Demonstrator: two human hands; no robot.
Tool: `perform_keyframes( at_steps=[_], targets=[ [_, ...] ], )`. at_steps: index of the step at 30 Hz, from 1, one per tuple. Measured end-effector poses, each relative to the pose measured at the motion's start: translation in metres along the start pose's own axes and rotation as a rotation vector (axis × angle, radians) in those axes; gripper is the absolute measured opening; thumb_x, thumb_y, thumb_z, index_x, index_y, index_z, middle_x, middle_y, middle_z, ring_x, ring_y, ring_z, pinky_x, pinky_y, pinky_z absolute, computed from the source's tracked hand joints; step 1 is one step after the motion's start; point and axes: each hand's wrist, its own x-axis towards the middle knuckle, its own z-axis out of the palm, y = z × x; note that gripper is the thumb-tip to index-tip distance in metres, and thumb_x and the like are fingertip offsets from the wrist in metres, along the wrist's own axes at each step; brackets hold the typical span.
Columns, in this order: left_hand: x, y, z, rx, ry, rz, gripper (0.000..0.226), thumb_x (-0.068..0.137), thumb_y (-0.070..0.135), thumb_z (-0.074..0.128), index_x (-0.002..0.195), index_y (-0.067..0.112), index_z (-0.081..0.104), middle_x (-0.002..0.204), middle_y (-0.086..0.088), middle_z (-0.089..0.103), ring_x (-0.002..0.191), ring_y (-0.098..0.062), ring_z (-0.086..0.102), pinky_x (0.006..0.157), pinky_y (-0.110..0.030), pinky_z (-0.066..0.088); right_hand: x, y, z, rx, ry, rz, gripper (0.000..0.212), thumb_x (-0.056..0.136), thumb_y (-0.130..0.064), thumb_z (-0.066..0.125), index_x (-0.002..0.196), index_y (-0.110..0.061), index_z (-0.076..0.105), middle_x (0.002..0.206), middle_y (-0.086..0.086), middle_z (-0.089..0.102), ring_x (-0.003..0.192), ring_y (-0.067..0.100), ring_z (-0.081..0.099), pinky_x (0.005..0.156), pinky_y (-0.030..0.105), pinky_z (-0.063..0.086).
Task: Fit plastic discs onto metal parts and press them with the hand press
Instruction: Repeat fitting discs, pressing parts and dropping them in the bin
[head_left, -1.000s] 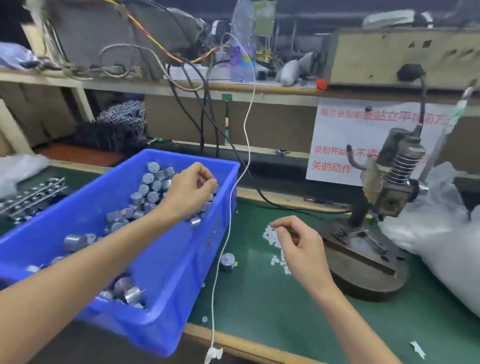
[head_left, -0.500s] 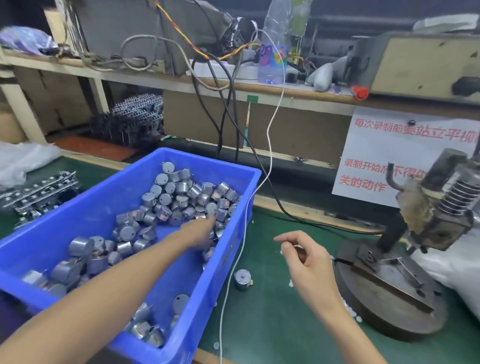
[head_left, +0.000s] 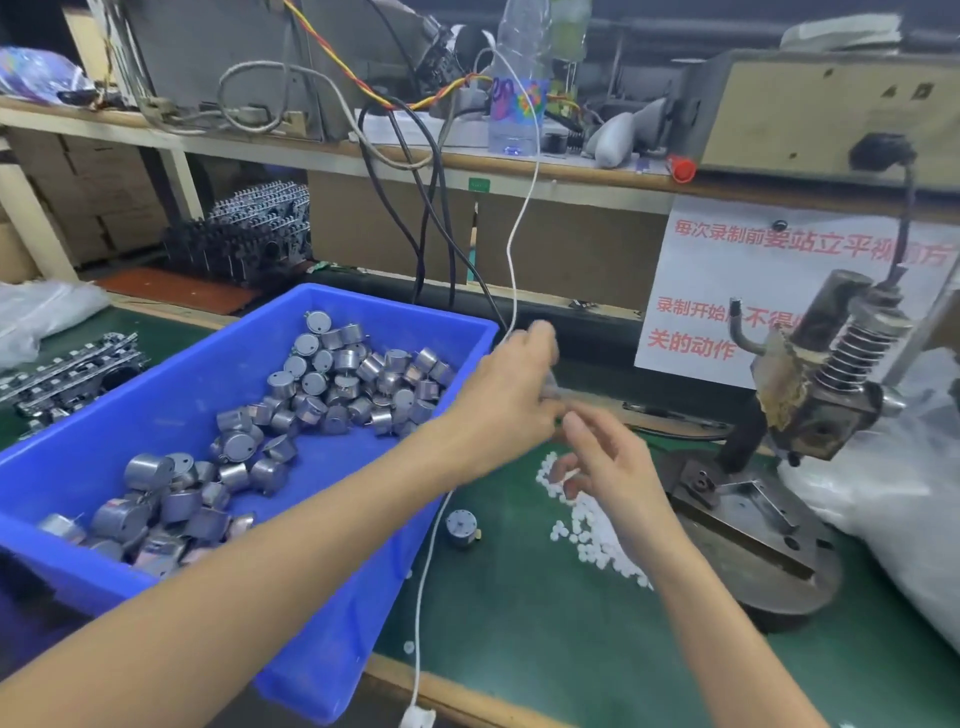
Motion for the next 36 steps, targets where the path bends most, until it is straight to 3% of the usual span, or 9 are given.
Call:
perform_keyframes(
  at_steps=[5, 8, 11, 14, 18, 20, 25, 29, 36],
  targets=[
    [-0.02, 0.034, 0.076, -0.093, -0.256, 0.047, 0.038, 0.075, -0.002, 0.056, 0.108, 0.011, 0.042, 0.106, -0.008, 0.048, 0.097, -0.03, 0.051, 0.078, -0.039, 0.044, -0.009, 0.018, -0.039, -0.14, 0.129, 0.015, 0.016, 0.095, -0.013, 0.052, 0.086, -0.017, 0.065, 0.073, -0.006, 0.069, 0.065, 0.003, 0.059, 0.055, 0.015, 0.045],
    [-0.033, 0.011, 0.111, -0.234, -0.363, -0.208, 0.051, 0.079, 0.001, 0.059, 0.125, 0.014, 0.04, 0.117, -0.006, 0.047, 0.102, -0.021, 0.05, 0.077, -0.026, 0.043, -0.034, 0.047, -0.065, -0.232, 0.193, 0.171, 0.008, 0.092, -0.028, 0.057, 0.09, -0.021, 0.06, 0.075, 0.002, 0.069, 0.052, 0.007, 0.055, 0.051, 0.02, 0.042],
    [-0.051, -0.028, 0.133, 0.034, -0.337, -0.392, 0.026, 0.083, 0.015, 0.063, 0.105, 0.011, 0.048, 0.112, -0.008, 0.048, 0.101, -0.023, 0.048, 0.079, -0.028, 0.037, -0.062, 0.077, -0.079, -0.303, 0.174, 0.225, 0.009, 0.089, -0.03, 0.062, 0.089, -0.021, 0.059, 0.075, 0.013, 0.064, 0.055, 0.012, 0.054, 0.06, 0.03, 0.041],
    [-0.061, -0.046, 0.146, -0.023, -0.276, -0.476, 0.021, 0.083, 0.029, 0.069, 0.085, 0.016, 0.053, 0.095, -0.002, 0.052, 0.088, -0.019, 0.051, 0.069, -0.027, 0.033, -0.079, 0.092, -0.079, -0.279, 0.091, 0.191, 0.009, 0.09, -0.022, 0.062, 0.092, -0.03, 0.064, 0.078, -0.001, 0.06, 0.055, 0.01, 0.052, 0.057, 0.024, 0.045],
    [-0.062, -0.048, 0.147, -0.017, -0.217, -0.441, 0.011, 0.086, 0.024, 0.065, 0.082, 0.014, 0.062, 0.089, -0.001, 0.059, 0.086, -0.02, 0.057, 0.068, -0.027, 0.037, -0.085, 0.101, -0.07, -0.172, 0.061, 0.264, 0.024, 0.091, -0.011, 0.06, 0.113, -0.019, 0.06, 0.083, -0.003, 0.062, 0.064, 0.012, 0.061, 0.064, 0.027, 0.053],
    [-0.067, -0.045, 0.146, -0.108, -0.23, -0.361, 0.009, 0.087, 0.02, 0.062, 0.08, 0.014, 0.064, 0.082, 0.002, 0.063, 0.079, -0.014, 0.058, 0.068, -0.027, 0.042, -0.086, 0.102, -0.071, -0.103, 0.137, 0.284, 0.019, 0.092, -0.012, 0.059, 0.11, -0.008, 0.059, 0.077, 0.001, 0.067, 0.056, 0.014, 0.062, 0.053, 0.025, 0.05],
    [-0.088, -0.025, 0.161, -0.21, -0.314, -0.099, 0.01, 0.084, 0.027, 0.064, 0.074, 0.024, 0.063, 0.073, 0.014, 0.054, 0.075, -0.003, 0.042, 0.074, -0.021, 0.033, -0.082, 0.103, -0.075, -0.139, 0.121, 0.22, 0.016, 0.093, -0.014, 0.056, 0.108, -0.02, 0.059, 0.059, -0.004, 0.059, 0.048, 0.011, 0.047, 0.048, 0.021, 0.042],
    [-0.092, -0.026, 0.167, -0.197, -0.181, -0.114, 0.01, 0.086, 0.027, 0.063, 0.079, 0.021, 0.066, 0.079, 0.011, 0.054, 0.08, -0.008, 0.041, 0.078, -0.023, 0.031, -0.077, 0.104, -0.071, -0.187, 0.085, 0.203, 0.023, 0.094, -0.009, 0.055, 0.114, -0.02, 0.055, 0.073, 0.003, 0.063, 0.061, 0.013, 0.058, 0.054, 0.024, 0.049],
    [-0.095, -0.028, 0.163, -0.286, -0.084, -0.199, 0.012, 0.091, 0.014, 0.056, 0.09, 0.013, 0.068, 0.087, 0.002, 0.059, 0.085, -0.015, 0.046, 0.078, -0.022, 0.034, -0.071, 0.116, -0.064, -0.403, 0.179, 0.104, 0.02, 0.092, -0.015, 0.06, 0.113, -0.016, 0.059, 0.06, -0.015, 0.056, 0.052, 0.0, 0.049, 0.059, 0.014, 0.041]
  ],
)
